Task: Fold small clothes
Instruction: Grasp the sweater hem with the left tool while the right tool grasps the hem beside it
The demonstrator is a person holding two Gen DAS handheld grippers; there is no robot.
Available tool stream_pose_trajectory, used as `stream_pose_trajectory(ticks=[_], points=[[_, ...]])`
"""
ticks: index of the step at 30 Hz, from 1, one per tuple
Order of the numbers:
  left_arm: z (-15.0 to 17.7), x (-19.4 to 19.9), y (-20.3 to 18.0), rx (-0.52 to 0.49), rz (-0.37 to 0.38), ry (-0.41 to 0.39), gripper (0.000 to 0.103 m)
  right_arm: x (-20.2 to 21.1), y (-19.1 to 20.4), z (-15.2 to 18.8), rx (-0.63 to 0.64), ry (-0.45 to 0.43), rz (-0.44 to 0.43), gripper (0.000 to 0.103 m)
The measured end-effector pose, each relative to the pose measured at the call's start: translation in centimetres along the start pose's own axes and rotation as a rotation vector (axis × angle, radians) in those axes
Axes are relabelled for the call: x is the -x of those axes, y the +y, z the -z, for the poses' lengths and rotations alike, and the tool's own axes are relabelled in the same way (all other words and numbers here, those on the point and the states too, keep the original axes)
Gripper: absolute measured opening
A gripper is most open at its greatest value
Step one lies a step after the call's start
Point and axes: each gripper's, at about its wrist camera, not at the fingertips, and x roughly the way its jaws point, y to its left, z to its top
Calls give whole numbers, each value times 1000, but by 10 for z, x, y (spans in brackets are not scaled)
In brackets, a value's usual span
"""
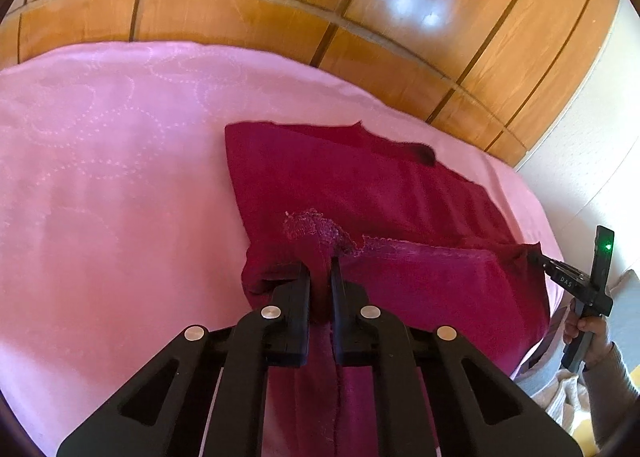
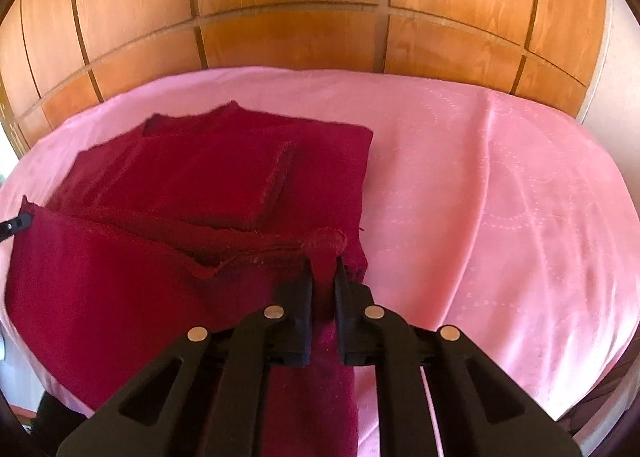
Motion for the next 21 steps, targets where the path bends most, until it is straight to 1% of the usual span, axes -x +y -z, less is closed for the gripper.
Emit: stream_pose_trajectory(ticks=[5, 8, 12, 14, 16, 21], points=[[0, 28, -11, -26, 25, -71, 7, 31, 5, -9, -6, -55, -30, 7], [-5, 45, -20, -53, 37, -114, 7, 50, 4, -25, -21, -100, -57, 7], [-31, 58, -27, -72, 37, -174, 7, 58, -1, -52, -50, -145, -91, 7], [-47, 55, -26, -71, 21, -195, 7, 50, -5, -71, -63, -159, -90, 7], [-65, 45, -20, -76, -3, -210, 7, 35, -11, -88, -92, -155, -90, 7], [-107, 3, 2, -93, -59, -198, 7, -17, -18, -128, -137, -115, -83, 7]])
